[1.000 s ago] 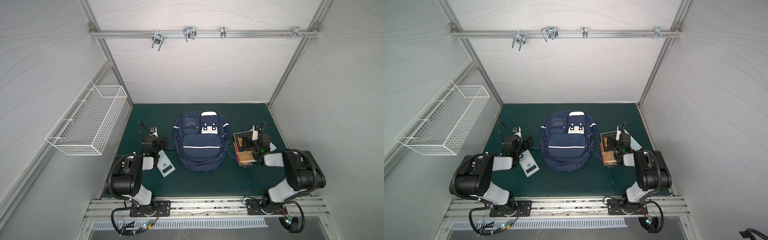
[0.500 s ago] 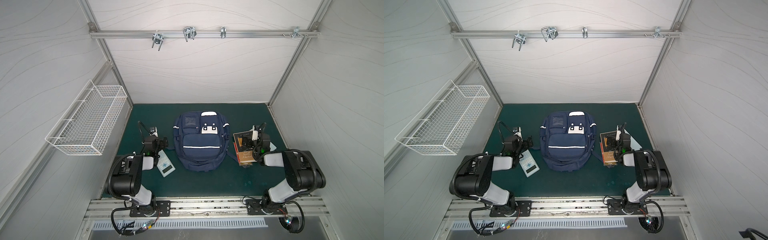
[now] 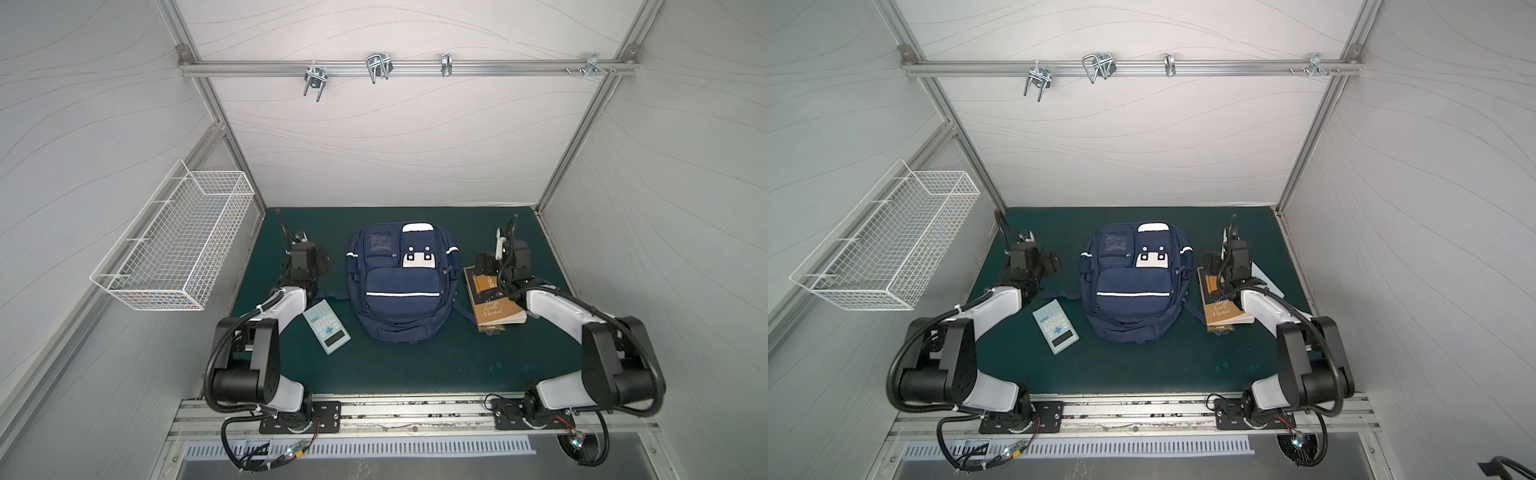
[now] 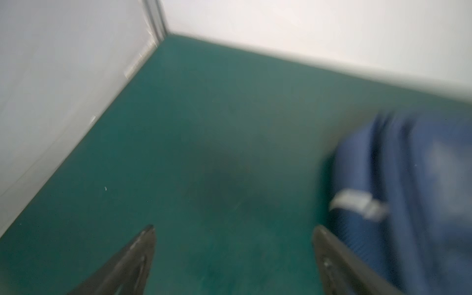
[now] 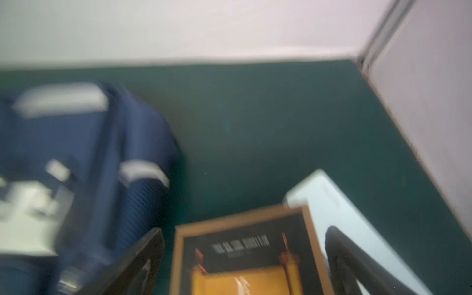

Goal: Pack books, pencil case, and school supplies into a backpack
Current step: Rotate the student bag at the center of the table.

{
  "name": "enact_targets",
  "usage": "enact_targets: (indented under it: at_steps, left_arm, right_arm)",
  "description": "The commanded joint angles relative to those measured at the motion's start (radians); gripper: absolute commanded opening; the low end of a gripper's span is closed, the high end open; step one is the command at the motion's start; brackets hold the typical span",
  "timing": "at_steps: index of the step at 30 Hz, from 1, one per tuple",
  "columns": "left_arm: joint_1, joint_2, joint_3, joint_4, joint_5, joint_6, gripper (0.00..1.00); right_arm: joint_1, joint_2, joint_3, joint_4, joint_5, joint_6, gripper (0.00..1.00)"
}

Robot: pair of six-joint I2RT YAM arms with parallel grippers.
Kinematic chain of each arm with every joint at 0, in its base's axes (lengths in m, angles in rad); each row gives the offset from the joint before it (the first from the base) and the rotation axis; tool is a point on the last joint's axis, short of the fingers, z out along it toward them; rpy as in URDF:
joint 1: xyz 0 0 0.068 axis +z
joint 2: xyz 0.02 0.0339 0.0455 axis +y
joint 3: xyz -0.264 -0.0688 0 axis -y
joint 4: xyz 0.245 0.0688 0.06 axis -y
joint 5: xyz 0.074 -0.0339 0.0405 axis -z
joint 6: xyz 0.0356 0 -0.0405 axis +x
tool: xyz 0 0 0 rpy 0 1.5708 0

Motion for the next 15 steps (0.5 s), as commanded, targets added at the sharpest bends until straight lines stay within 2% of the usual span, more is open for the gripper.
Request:
enact_targets:
  at_steps: [1, 3, 5, 7, 9, 12, 15]
  left_arm:
    - [-0.016, -0.099, 0.203, -0.505, 0.034, -0.366, 0.81]
    - [-0.11, -0.135, 0.159, -0.547, 0.149, -0.458, 0.81]
    - [-0.279, -0.159, 0.092, -0.57, 0.161, -0.517, 0.82]
    - [-0.435, -0.159, 0.031, -0.587, 0.161, -0.592, 0.84]
    - [-0.548, -0.151, -0.044, -0.555, 0.208, -0.687, 0.85]
    - [-0.654, -0.142, -0.15, -0.485, 0.296, -0.838, 0.86]
    - [-0.725, -0.183, -0.223, -0.476, 0.296, -0.916, 0.89]
  right_arm:
    - [-0.024, -0.05, 0.099, -0.496, 0.005, 0.38, 0.99]
    - [-0.105, -0.019, 0.129, -0.594, -0.23, 0.445, 0.99]
    - [-0.077, 0.006, 0.149, -0.674, -0.311, 0.438, 0.99]
    - [0.022, 0.016, 0.171, -0.742, -0.287, 0.386, 0.99]
    - [0.128, 0.03, 0.194, -0.797, -0.251, 0.348, 0.99]
    - [0.245, 0.062, 0.209, -0.838, -0.234, 0.339, 0.99]
    - [0.273, 0.101, 0.199, -0.827, -0.274, 0.358, 0.99]
